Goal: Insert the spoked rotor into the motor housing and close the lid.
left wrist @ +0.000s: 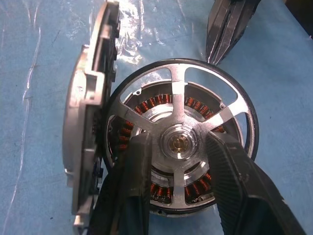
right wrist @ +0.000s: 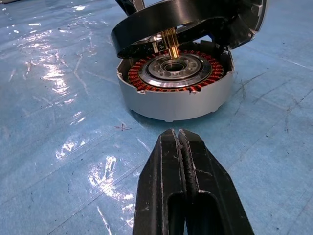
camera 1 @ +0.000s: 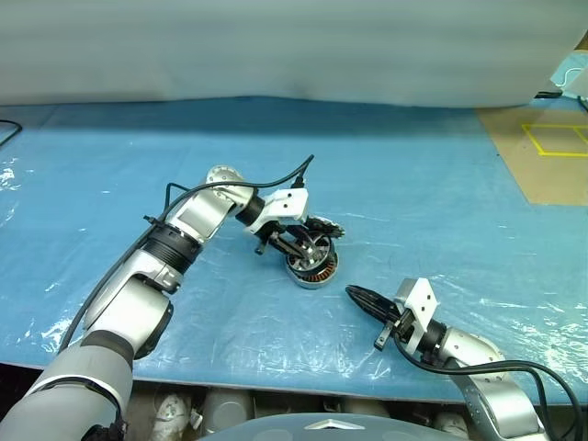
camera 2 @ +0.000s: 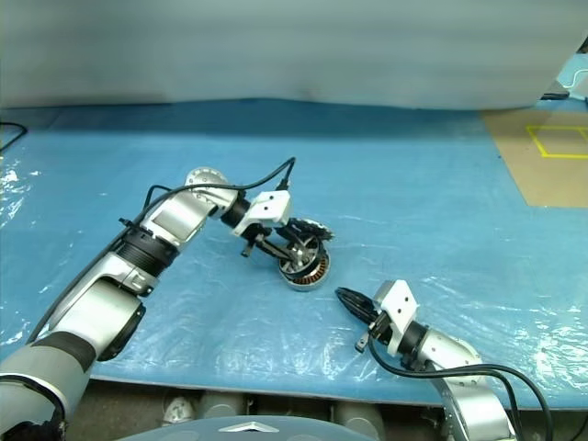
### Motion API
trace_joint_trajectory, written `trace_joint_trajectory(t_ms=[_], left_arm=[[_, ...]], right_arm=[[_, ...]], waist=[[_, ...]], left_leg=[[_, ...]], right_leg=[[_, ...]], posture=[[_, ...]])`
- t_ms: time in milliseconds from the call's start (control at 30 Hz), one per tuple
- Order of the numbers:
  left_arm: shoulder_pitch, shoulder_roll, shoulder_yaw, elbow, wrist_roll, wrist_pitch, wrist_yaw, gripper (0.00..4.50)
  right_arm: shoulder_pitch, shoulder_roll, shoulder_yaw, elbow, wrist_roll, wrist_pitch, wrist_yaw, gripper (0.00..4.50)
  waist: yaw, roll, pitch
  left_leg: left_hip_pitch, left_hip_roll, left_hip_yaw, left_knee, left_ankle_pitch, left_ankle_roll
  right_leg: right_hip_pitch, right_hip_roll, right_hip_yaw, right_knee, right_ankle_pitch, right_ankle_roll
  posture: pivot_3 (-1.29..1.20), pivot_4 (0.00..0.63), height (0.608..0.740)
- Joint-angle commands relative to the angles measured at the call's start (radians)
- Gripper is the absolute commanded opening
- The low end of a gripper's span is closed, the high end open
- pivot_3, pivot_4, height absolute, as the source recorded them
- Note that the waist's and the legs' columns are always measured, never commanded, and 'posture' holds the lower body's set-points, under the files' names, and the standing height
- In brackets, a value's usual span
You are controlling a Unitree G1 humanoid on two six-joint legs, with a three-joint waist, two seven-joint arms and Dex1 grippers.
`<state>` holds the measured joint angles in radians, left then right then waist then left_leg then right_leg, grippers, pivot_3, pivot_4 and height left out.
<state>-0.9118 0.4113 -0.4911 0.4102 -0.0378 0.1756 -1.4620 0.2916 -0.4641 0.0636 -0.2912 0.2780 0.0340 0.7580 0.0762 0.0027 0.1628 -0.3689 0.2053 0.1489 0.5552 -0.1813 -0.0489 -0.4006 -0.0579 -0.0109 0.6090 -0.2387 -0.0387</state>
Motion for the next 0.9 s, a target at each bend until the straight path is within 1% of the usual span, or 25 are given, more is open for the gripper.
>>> trace_joint_trajectory(t_ms=[33,233,300,333,367,467,667,767,900], left_arm=[[0.011,0.022,0.003,-0.013,0.018,-0.015,-0.012,1.31],[0.012,0.026,0.003,-0.013,0.029,-0.012,-0.024,1.31],[0.013,0.02,-0.002,-0.005,0.038,-0.024,-0.019,2.02],[0.013,0.014,-0.002,-0.002,0.039,-0.028,-0.014,2.21],[0.013,0.008,0.001,0.0,0.039,-0.032,-0.01,2.5],[0.009,-0.013,0.022,-0.015,0.018,-0.019,-0.007,3.53],[0.047,0.003,0.047,-0.124,-0.07,0.052,-0.09,3.53],[0.103,0.053,0.052,-0.237,-0.126,0.119,-0.138,2.94],[0.189,0.126,0.074,-0.366,-0.172,0.211,-0.12,1.55]], right_arm=[[0.0,-0.006,-0.008,-0.046,0.014,0.003,-0.002,0.0],[-0.008,-0.009,-0.004,-0.037,0.008,0.005,0.0,0.0],[-0.012,-0.008,-0.002,-0.033,0.006,0.005,0.0,0.0],[-0.013,-0.008,-0.002,-0.032,0.005,0.004,0.0,0.0],[-0.014,-0.008,-0.002,-0.031,0.005,0.004,0.0,0.0],[-0.014,-0.008,-0.003,-0.03,0.005,0.004,-0.001,0.0],[-0.003,-0.01,-0.017,-0.039,0.014,0.009,-0.005,0.0],[-0.001,-0.019,-0.044,-0.043,0.022,0.018,-0.012,0.0],[-0.028,-0.04,-0.098,-0.027,0.033,0.047,-0.026,0.0]], waist=[[0.0,0.0,0.0],[0.0,0.0,0.0],[0.0,0.0,0.0],[0.0,0.0,0.0],[0.0,0.0,0.0],[0.004,0.0,0.0],[0.006,0.0,0.0],[0.002,0.0,0.0],[0.001,0.0,0.0]], left_leg=[[0.0,0.0,0.0,0.0,0.0,0.0],[0.0,0.0,0.0,0.0,0.0,0.0],[0.0,0.0,0.0,0.0,0.0,0.0],[0.0,0.0,0.0,0.0,0.0,0.0],[0.0,0.0,0.0,0.0,0.0,0.0],[0.0,0.0,0.0,0.0,0.0,0.0],[0.0,0.0,0.0,-0.001,0.0,0.0],[0.0,0.0,0.0,-0.001,0.0,0.0],[0.0,0.001,0.0,-0.002,0.0,0.0]], right_leg=[[0.0,0.0,0.0,0.0,0.0,0.0],[0.0,0.0,0.0,0.0,0.0,0.0],[0.0,0.0,0.0,0.0,0.0,0.0],[0.0,0.0,0.0,0.0,0.0,0.0],[0.0,0.0,0.0,0.0,0.0,0.0],[0.0,0.0,0.0,-0.001,0.0,0.0],[0.0,0.0,-0.001,-0.001,0.0,0.0],[-0.001,0.0,-0.001,-0.001,0.0,0.0],[-0.001,0.0,-0.001,-0.001,0.0,0.0]], posture=[[0.0,0.15,0.74],[0.0,0.15,0.74],[0.0,0.15,0.74],[0.0,0.15,0.74],[0.0,0.15,0.74],[0.0,0.15,0.74],[0.0,0.15,0.74],[0.0,0.15,0.74],[0.0,0.15,0.74]])
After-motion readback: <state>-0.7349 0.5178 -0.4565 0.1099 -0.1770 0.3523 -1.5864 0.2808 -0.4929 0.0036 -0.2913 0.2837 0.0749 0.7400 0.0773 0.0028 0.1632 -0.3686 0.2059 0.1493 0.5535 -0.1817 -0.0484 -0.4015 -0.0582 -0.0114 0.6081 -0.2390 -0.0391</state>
